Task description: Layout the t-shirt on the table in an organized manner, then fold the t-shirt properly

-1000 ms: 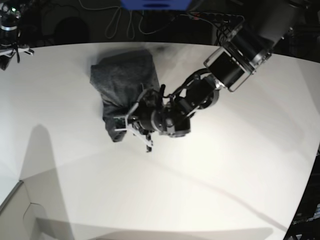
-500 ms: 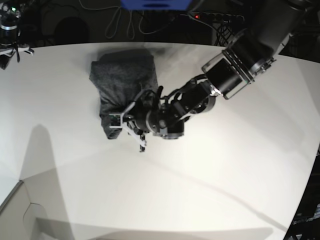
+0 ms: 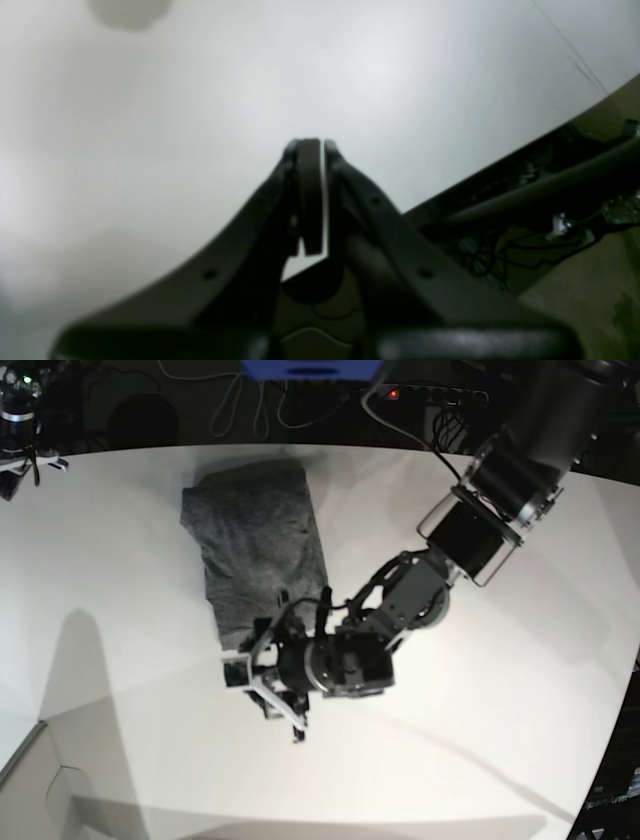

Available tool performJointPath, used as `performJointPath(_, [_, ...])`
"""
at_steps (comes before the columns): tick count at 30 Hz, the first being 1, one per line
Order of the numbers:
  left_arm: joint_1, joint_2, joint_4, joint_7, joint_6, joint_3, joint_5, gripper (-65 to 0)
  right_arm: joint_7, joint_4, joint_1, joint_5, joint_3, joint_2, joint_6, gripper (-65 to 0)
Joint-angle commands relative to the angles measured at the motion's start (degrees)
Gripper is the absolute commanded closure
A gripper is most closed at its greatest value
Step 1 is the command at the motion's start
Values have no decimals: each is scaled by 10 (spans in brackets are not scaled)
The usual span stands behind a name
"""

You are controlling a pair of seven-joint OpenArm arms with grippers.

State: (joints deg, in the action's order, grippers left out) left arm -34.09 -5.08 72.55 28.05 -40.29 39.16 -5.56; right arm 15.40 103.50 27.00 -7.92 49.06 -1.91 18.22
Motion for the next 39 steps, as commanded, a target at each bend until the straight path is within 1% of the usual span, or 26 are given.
performJointPath(1, [-15, 1, 21, 0, 3, -17, 4, -303, -15, 11, 5, -5, 2, 6, 0, 0])
performJointPath(3, [-10, -17, 56, 39, 3, -58, 6, -301, -15, 10, 5, -5, 2, 6, 1, 0])
performJointPath(6, [26, -45, 118, 94, 3, -134, 9, -298, -14, 8, 5, -5, -8, -1, 1, 0])
performJointPath(8, [73, -65, 159, 122, 3, -212, 9, -297, -14, 7, 5, -5, -16, -4, 1, 0])
performJointPath(10, [129, -75, 198, 138, 3, -293, 10, -297, -14, 7, 6, -5, -19, -7, 1, 0])
performJointPath(13, [221, -75, 249, 147, 3, -432, 10, -295, -13, 3, 5, -5, -15, -35, 1, 0])
performJointPath(14, [249, -74, 265, 147, 3, -472, 10, -283, -13, 2, 6, -5, -15, -40, 1, 0])
performJointPath(17, [333, -72, 311, 148, 3, -560, 10, -189, -13, -9, 13, -5, -8, -45, 1, 0])
performJointPath(19, [384, -62, 338, 154, 3, -603, 10, -97, -13, -21, 17, -6, 2, -51, 1, 0])
performJointPath(21, [428, -50, 361, 173, 3, -652, 11, -7, -13, -33, 21, -30, 13, -53, 1, 0])
performJointPath(23, [462, -31, 384, 189, 3, -695, 11, 0, -13, -44, 23, -65, 27, -53, 1, 0])
performJointPath(25, [499, -10, 401, 199, 3, -744, 11, -7, 4, -56, 34, -82, 35, -53, 1, 0])
performJointPath(27, [529, 6, 407, 199, 3, -791, 11, 0, 28, -61, 40, -86, 35, -51, 1, 0])
performJointPath(30, [573, 43, 406, 199, 3, -864, 11, 0, 70, -95, 42, -86, 36, -49, 1, 0])
performJointPath(34, [615, 71, 372, 194, 3, -934, 10, 0, 94, -154, 42, -86, 51, -49, 1, 0])
performJointPath(35, [621, 72, 347, 193, 3, -941, 10, 0, 96, -173, 42, -86, 51, -49, 1, 0])
performJointPath(37, [624, 62, 286, 191, 3, -941, 10, 0, 96, -204, 43, -86, 51, -49, 1, 0])
performJointPath(38, [624, 52, 249, 185, 3, -937, 10, 0, 93, -221, 43, -86, 51, -49, 1, 0])
performJointPath(39, [623, 46, 209, 167, 3, -927, 10, 0, 91, -240, 43, -86, 48, -48, 1, 0])
